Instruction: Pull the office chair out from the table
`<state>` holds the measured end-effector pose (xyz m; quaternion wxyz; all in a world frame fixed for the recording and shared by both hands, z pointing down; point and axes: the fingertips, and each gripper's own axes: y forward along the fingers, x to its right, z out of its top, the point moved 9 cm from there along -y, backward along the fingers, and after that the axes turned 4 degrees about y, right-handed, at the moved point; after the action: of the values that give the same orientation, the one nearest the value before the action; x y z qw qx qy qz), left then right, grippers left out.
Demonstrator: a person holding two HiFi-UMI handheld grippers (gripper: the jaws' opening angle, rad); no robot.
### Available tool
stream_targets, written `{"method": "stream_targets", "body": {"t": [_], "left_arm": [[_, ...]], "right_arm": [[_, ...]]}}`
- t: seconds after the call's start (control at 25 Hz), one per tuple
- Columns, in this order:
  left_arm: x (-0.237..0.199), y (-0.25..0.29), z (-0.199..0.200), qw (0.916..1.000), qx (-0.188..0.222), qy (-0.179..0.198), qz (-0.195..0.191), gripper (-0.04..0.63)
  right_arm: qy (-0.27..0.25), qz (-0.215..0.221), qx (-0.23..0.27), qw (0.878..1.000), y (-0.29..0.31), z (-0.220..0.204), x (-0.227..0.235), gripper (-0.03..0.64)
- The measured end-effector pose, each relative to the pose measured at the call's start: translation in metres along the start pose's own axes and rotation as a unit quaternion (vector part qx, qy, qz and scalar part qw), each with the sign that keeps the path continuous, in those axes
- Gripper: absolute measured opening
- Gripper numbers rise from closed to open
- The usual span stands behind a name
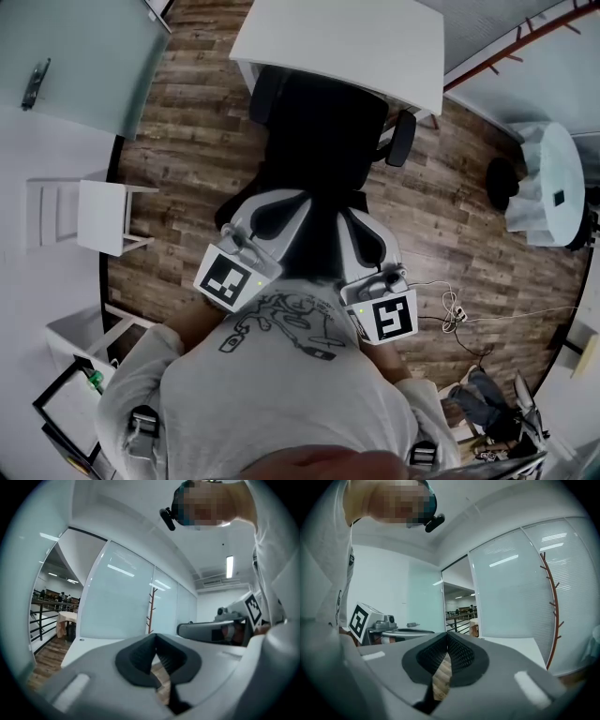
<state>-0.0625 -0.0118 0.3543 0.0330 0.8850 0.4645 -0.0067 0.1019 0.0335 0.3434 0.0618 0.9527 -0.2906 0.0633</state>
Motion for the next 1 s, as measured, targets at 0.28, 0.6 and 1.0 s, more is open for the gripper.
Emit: {"method": "stream_targets", "body": {"t": [0.28, 0.6, 1.0], "left_arm": [[0.0093, 0.0087, 0.0012, 0.9999, -0.003, -0.002, -0.010, 0.003], [0.0102, 0.0087, -0.0004, 1.0000, -0.005, -0.002, -0.006, 0.003], [0.0113, 0.0124, -0.0012, 0.9999, -0.009, -0.007, -0.002, 0.003]], "right_arm": [[0.002, -0.011, 0.007, 1.000, 0.0004, 0.0029, 0.0017, 0.006], [0.002, -0.015, 0.000, 1.000, -0.0016, -0.0002, 0.0036, 0.006], [0.001, -0.015, -0.002, 1.000, -0.0019, -0.0001, 0.0078, 0.006]]}}
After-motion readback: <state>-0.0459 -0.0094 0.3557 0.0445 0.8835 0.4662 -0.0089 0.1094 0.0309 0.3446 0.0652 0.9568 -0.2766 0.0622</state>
